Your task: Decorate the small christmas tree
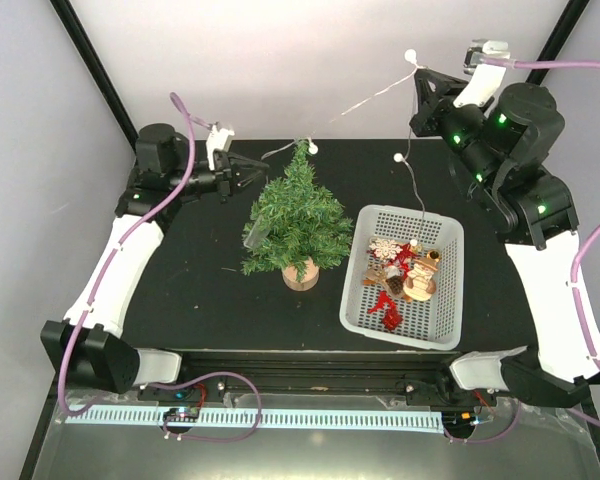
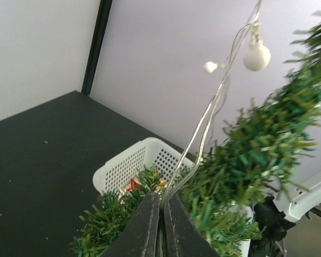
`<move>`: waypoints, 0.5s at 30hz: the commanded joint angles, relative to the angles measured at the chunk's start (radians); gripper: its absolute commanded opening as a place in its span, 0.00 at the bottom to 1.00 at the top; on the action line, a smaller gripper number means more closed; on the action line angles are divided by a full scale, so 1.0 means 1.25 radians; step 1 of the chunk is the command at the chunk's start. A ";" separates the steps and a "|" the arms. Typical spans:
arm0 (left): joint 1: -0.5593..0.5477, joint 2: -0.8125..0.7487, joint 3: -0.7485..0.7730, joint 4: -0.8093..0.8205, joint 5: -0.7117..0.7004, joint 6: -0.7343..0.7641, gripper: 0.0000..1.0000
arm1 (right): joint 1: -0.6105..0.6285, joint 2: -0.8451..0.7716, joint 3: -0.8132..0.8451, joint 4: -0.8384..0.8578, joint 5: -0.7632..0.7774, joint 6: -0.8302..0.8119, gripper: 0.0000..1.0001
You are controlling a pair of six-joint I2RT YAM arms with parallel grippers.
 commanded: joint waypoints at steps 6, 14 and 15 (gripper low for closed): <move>-0.050 0.057 0.055 -0.074 -0.082 0.084 0.02 | 0.003 -0.043 -0.023 -0.015 0.085 -0.018 0.01; -0.056 0.055 0.058 -0.089 -0.117 0.108 0.16 | 0.003 -0.091 -0.072 -0.036 0.148 -0.011 0.01; -0.056 0.056 0.060 -0.092 -0.118 0.108 0.17 | 0.003 -0.095 -0.076 -0.044 0.153 -0.009 0.01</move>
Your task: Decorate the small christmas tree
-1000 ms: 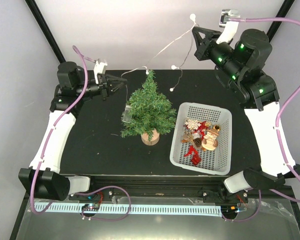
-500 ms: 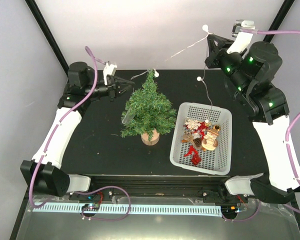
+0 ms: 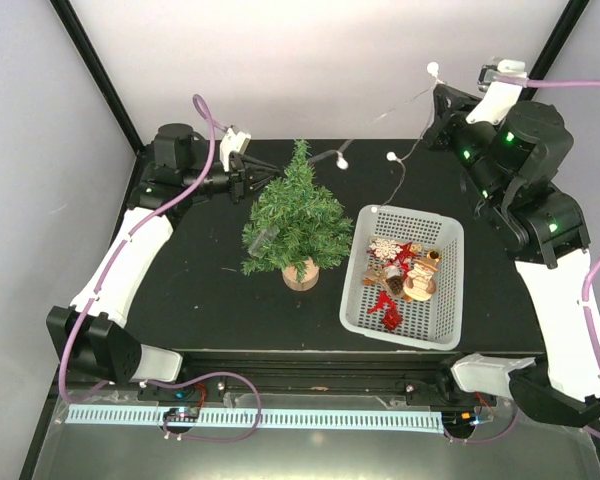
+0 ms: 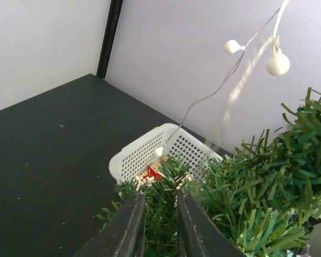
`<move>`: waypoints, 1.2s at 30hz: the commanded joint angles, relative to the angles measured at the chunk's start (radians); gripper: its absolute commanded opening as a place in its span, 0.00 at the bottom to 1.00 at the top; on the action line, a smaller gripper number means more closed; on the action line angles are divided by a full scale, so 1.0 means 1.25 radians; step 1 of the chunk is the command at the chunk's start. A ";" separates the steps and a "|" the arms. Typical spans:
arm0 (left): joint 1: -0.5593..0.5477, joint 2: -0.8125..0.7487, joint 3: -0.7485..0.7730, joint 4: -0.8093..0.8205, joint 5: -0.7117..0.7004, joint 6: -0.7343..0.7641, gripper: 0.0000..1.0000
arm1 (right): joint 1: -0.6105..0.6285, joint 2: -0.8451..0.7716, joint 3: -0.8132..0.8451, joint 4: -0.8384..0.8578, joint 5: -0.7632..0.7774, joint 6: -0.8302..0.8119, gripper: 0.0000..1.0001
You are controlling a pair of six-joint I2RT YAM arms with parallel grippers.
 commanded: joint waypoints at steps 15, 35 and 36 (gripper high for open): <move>-0.002 -0.025 0.077 -0.063 -0.079 0.066 0.80 | 0.001 -0.129 -0.137 -0.065 0.146 0.007 0.01; 0.003 -0.070 0.108 -0.115 -0.179 0.132 0.90 | 0.001 -0.116 -0.212 -0.219 0.141 0.025 0.01; 0.003 -0.082 0.109 -0.117 -0.186 0.138 0.90 | 0.001 -0.125 -0.219 -0.229 0.134 0.025 0.01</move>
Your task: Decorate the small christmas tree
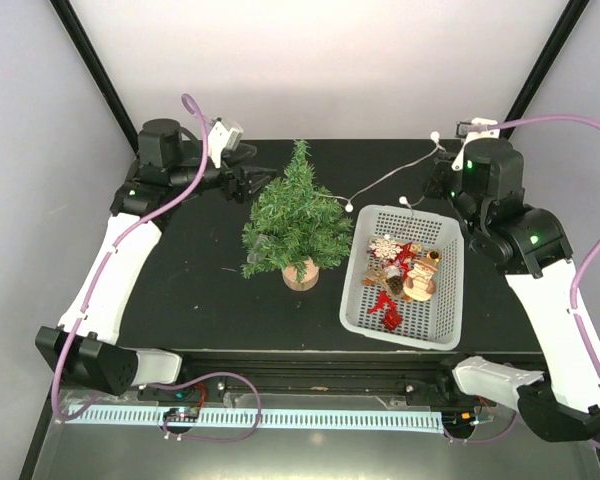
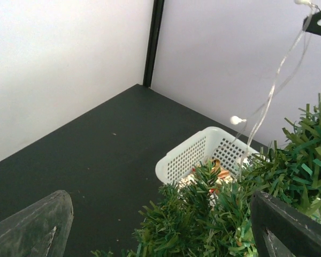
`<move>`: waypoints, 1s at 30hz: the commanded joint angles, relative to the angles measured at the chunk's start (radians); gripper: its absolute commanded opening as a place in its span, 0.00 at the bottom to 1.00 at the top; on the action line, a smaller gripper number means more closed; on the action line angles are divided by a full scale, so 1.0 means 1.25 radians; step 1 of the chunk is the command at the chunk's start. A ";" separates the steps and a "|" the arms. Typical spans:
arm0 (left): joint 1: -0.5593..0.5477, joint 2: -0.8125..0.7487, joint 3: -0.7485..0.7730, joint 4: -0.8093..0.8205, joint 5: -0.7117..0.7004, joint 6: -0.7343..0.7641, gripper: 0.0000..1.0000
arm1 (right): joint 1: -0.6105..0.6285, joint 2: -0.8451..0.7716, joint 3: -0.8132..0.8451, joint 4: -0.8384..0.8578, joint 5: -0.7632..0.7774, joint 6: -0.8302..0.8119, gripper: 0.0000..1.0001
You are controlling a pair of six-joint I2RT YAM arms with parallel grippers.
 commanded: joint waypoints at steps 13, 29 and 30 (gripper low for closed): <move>0.007 -0.098 0.074 -0.082 -0.073 0.090 0.92 | 0.296 -0.050 -0.016 -0.195 0.116 0.015 0.01; -0.023 -0.264 -0.022 -0.150 0.065 0.214 0.91 | 0.584 0.019 0.122 -0.286 0.152 0.034 0.01; -0.036 -0.272 -0.033 -0.156 0.070 0.224 0.90 | 0.587 0.018 0.126 -0.281 0.135 0.032 0.01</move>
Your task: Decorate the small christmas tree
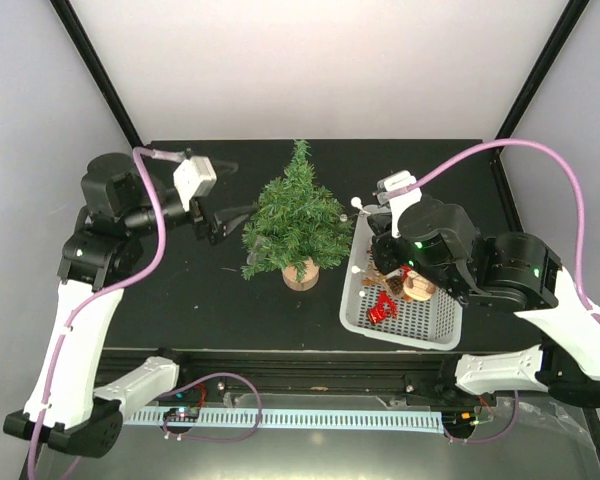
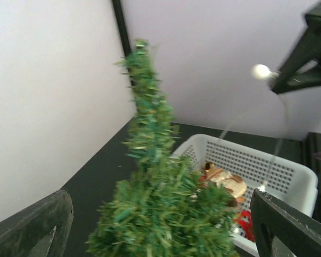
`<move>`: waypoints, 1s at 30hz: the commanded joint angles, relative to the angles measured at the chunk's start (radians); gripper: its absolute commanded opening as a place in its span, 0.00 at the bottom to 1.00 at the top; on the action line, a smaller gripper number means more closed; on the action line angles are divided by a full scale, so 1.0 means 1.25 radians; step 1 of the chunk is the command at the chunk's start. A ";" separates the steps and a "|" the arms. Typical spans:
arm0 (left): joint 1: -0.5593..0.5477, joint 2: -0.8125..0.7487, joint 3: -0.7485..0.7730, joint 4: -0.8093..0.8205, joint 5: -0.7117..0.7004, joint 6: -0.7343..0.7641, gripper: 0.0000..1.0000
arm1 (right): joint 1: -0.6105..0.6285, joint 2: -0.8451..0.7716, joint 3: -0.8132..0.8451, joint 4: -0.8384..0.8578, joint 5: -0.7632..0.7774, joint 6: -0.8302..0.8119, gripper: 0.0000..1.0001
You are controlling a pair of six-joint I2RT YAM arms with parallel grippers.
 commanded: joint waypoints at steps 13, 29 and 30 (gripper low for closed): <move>-0.345 -0.019 -0.188 -0.034 -0.125 0.161 0.79 | 0.034 0.031 0.063 0.042 -0.139 -0.001 0.01; -0.471 0.177 -0.071 -0.009 -0.111 0.108 0.57 | 0.035 0.058 0.075 0.104 -0.190 0.014 0.01; -0.475 0.184 -0.064 -0.013 -0.107 0.108 0.56 | 0.035 0.057 0.074 0.106 -0.192 0.015 0.01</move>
